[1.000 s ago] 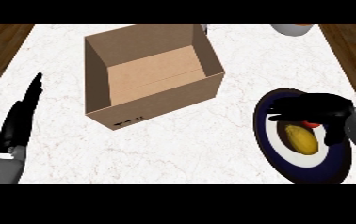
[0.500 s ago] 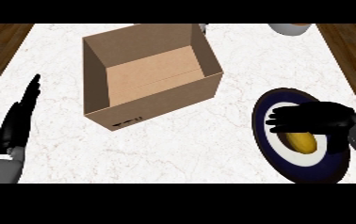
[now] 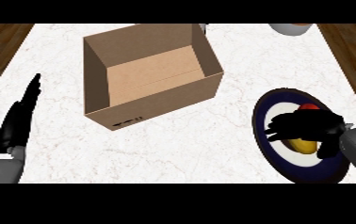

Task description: Pick the lemon from the plate and place it in the cardboard box

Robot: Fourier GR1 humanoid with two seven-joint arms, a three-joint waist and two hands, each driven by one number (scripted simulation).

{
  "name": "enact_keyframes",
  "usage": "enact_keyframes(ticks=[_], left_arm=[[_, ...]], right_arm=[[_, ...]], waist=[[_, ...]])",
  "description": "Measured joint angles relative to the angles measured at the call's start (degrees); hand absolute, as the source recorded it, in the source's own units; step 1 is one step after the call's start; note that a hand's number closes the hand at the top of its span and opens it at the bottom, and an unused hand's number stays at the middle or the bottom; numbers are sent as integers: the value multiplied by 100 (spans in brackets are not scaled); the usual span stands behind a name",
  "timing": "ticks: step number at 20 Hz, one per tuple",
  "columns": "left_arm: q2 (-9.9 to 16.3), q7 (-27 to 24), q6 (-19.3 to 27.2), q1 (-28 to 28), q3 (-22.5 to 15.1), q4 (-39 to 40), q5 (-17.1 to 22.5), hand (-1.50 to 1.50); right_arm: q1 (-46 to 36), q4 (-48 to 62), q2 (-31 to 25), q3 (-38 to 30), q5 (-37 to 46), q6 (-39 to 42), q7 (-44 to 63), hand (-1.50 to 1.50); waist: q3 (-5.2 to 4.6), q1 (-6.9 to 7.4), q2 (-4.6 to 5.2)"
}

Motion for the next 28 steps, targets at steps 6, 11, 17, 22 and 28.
enact_keyframes(ticks=[6,11,17,22,28], left_arm=[[11,14,-132,76,102,-78,-7,0],[-45,25,-143,155,141,-185,-60,0],[-62,110,-76,230,218,-217,-97,0],[19,134,7,433,381,-147,-85,0],[55,88,-1,580,424,-136,-85,0]], right_arm=[[49,72,439,-392,-36,-415,26,150],[149,-85,604,-737,-114,-770,42,150],[419,-139,954,-1528,-570,-1064,1383,150],[822,102,1316,-2341,-905,-1556,3430,150],[773,-583,1942,-2635,-613,-2473,5527,150]], waist=[[-27,4,-13],[-29,-12,-18],[-18,-207,-67],[-61,-580,-210],[-78,-601,-273]])
